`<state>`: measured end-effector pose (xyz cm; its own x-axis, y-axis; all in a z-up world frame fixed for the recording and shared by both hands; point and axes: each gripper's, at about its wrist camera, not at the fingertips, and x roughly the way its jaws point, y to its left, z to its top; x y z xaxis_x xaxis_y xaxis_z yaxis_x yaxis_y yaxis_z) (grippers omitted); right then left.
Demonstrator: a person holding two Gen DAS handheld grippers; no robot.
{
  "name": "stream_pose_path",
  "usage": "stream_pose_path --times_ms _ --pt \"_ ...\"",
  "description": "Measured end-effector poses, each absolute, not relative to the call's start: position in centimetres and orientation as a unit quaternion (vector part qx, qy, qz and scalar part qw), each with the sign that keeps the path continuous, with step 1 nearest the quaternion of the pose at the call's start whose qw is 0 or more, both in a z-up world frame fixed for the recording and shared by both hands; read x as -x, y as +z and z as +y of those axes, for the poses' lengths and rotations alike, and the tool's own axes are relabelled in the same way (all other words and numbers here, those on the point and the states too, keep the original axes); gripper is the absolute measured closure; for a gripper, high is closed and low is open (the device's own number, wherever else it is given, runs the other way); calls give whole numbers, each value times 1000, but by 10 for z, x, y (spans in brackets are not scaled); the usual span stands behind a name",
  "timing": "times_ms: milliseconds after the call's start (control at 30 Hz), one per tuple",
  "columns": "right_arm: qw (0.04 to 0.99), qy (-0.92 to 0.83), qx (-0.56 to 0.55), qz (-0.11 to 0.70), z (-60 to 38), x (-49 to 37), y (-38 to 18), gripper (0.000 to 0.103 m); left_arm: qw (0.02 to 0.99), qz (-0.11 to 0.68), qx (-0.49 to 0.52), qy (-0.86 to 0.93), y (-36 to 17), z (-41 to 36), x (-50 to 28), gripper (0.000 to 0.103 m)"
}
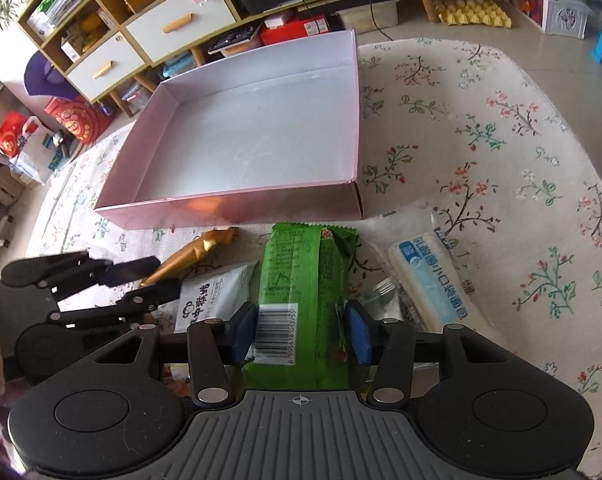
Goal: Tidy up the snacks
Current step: 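Close the right tool on the green pack while the left tool grasps the gold bar, then carry the green pack with the right tool while the left tool carries the gold bar into the pink box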
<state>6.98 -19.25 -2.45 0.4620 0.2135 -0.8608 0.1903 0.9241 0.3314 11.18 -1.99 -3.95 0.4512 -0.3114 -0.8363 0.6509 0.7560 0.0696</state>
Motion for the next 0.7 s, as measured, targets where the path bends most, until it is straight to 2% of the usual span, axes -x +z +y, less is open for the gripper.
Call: stream_pose_path --times_ms 33,233,367,700 --pt "833 9 -196 518 -192 -69 -25 58 832 444 -186 -274 -39 -18 -111 86" --pt "837 17 -207 506 -194 -69 -24 60 842 490 -114 -196 -30 -4 -105 89" --pt "835 18 -223 502 -195 -71 -22 61 850 492 -70 -175 -26 9 -101 96" --pt "824 37 -281 490 -206 -69 -9 61 867 465 -36 -175 -7 24 -86 97"
